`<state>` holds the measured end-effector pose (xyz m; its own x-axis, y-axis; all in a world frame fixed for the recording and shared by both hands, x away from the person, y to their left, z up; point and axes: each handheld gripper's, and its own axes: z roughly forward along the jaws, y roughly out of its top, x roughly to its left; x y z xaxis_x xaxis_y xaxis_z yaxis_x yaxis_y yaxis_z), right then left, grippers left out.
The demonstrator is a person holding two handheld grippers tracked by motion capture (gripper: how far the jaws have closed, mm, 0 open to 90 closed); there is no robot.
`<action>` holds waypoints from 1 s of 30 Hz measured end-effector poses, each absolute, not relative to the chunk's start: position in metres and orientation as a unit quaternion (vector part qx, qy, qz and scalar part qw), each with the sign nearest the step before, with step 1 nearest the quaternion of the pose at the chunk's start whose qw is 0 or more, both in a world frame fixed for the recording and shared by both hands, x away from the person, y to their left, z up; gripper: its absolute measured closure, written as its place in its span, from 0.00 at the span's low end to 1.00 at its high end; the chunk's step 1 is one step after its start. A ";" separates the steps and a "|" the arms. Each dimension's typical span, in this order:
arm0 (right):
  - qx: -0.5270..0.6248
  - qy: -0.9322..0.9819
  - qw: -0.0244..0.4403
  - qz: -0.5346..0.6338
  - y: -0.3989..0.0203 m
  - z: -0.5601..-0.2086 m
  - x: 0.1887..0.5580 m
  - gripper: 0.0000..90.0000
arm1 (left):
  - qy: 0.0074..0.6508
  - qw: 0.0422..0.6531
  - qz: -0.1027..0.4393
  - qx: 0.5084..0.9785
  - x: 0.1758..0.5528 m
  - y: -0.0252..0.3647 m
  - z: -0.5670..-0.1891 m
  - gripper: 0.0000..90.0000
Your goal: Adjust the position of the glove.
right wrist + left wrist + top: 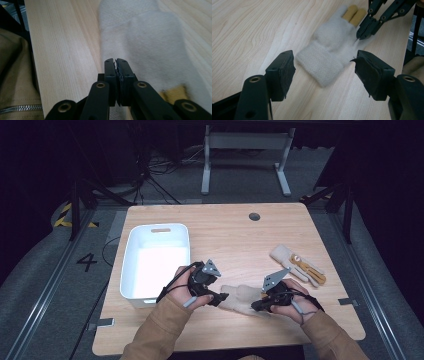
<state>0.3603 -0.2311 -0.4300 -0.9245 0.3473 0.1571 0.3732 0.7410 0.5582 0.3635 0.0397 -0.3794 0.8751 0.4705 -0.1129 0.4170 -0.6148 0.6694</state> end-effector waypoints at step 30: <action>-0.236 -0.921 0.001 -0.309 -0.244 -0.441 0.371 0.96 | 0.239 0.362 0.037 0.900 0.364 0.034 -0.383 0.36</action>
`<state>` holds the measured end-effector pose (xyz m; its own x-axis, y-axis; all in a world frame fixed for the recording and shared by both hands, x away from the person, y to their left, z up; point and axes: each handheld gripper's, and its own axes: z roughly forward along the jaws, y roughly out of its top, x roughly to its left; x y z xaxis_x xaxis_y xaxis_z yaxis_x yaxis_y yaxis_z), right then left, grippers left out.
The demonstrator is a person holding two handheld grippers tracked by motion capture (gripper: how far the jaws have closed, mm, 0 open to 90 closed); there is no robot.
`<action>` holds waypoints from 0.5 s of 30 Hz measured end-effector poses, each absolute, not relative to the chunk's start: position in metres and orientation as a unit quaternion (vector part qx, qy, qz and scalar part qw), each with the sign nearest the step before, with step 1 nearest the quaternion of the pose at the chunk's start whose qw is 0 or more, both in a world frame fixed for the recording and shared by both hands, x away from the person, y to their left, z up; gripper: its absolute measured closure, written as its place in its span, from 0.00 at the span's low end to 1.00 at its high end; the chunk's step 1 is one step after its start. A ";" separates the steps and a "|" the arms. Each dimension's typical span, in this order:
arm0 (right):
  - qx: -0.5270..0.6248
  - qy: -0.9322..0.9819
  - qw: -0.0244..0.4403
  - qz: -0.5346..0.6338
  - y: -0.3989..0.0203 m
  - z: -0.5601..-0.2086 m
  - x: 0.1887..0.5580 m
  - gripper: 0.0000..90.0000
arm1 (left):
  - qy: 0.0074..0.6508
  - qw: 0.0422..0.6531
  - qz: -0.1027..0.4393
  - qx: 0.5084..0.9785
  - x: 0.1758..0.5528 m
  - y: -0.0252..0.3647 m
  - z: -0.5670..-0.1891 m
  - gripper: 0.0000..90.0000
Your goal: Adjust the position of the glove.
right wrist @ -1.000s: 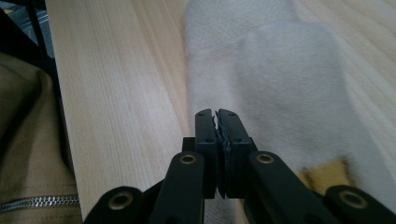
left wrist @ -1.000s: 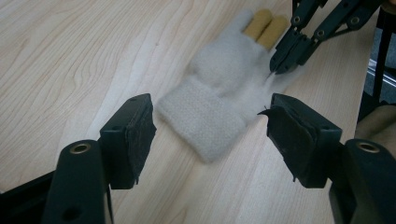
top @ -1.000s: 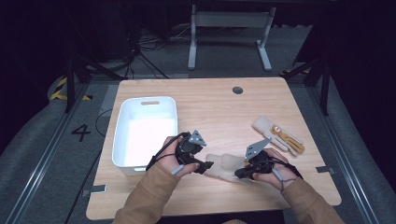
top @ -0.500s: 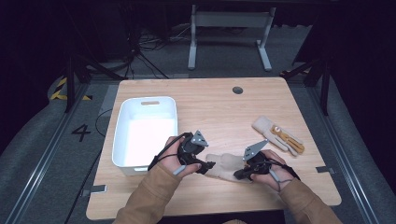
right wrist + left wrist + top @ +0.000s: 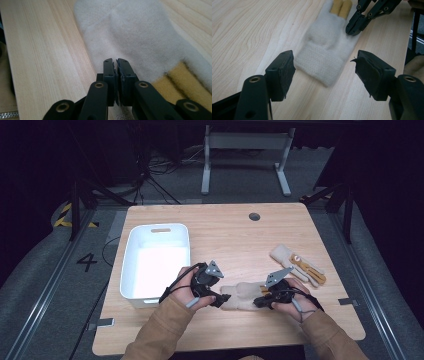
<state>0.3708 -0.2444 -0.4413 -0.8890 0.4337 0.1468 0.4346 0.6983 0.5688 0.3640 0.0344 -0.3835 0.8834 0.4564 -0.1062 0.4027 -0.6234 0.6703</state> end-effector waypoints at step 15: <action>-0.278 -0.882 -0.058 -0.376 -0.286 -0.397 0.375 0.93 | 0.244 0.365 0.037 0.898 0.365 0.038 -0.383 0.36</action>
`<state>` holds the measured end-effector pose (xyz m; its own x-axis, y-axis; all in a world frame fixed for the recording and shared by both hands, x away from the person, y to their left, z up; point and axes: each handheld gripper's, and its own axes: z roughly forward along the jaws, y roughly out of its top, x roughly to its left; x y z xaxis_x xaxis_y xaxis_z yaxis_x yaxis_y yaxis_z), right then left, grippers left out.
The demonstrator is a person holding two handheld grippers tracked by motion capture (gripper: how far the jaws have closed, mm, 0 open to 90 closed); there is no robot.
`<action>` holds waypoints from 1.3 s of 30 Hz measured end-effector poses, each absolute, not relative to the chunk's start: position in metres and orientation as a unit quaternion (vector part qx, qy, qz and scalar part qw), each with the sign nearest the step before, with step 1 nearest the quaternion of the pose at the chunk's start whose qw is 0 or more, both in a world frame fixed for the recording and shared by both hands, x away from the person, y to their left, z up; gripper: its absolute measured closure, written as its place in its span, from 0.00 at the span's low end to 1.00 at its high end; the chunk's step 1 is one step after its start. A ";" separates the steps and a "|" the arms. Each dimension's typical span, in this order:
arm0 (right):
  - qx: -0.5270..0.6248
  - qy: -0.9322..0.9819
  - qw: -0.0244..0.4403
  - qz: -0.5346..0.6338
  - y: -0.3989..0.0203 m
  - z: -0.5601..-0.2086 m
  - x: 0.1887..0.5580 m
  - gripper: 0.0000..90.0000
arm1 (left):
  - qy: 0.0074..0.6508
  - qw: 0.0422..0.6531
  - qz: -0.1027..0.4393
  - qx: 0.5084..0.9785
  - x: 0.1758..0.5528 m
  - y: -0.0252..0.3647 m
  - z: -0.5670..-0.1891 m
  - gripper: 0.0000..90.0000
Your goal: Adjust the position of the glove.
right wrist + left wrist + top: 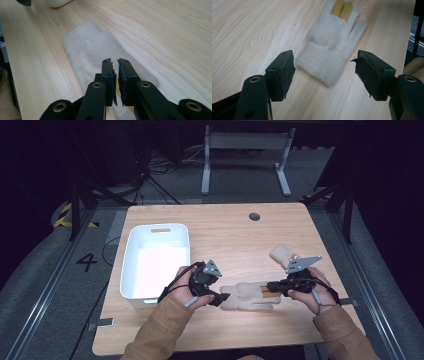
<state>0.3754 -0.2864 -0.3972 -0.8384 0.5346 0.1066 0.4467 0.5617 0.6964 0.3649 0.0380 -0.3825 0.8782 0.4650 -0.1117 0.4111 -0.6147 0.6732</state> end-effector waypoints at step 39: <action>0.321 0.862 0.148 0.363 -0.378 -0.382 0.430 0.72 | 0.267 0.353 0.037 0.896 0.353 0.052 -0.390 0.35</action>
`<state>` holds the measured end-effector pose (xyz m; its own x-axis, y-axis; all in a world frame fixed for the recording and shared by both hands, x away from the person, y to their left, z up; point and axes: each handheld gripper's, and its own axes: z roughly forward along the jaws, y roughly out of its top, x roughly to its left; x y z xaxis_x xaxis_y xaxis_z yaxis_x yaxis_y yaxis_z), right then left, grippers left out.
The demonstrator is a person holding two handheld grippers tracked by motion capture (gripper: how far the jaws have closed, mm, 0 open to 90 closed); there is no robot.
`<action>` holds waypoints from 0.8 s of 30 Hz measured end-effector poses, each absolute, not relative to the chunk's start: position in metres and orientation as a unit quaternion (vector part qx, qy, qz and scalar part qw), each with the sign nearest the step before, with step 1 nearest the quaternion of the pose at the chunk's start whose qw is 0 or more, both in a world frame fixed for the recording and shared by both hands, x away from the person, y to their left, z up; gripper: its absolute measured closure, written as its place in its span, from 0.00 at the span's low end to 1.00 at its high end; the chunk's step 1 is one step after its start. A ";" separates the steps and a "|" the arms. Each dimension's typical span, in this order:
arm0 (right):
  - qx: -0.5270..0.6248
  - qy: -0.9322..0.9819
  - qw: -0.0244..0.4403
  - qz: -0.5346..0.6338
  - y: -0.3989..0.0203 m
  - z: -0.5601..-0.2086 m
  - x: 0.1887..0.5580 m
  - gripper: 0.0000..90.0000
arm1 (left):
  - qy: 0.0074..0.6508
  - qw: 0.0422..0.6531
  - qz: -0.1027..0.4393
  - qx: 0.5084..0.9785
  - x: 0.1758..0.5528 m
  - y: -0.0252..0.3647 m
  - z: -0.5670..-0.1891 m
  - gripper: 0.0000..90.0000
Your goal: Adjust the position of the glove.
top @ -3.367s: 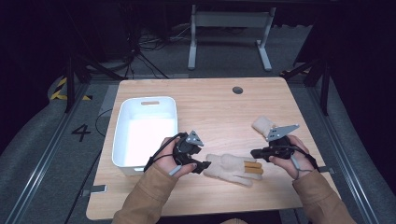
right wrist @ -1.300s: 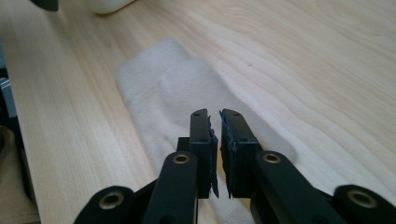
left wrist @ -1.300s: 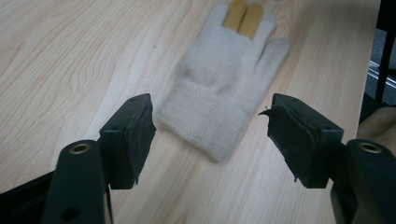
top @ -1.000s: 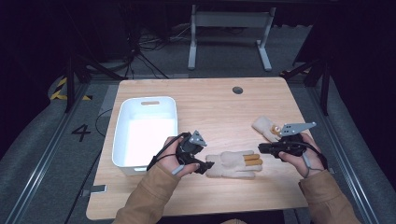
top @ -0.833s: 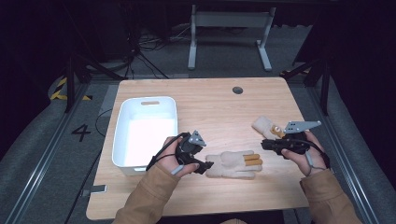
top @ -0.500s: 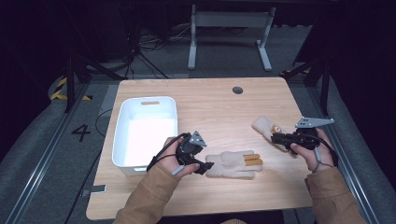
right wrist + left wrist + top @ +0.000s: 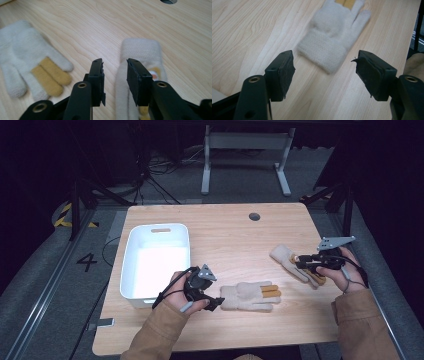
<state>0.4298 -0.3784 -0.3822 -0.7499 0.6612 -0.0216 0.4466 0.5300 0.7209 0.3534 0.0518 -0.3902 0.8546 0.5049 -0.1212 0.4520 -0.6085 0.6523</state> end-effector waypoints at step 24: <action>0.429 0.818 0.167 0.345 -0.402 -0.423 0.464 0.60 | 0.277 0.355 0.039 0.892 0.345 0.061 -0.390 0.34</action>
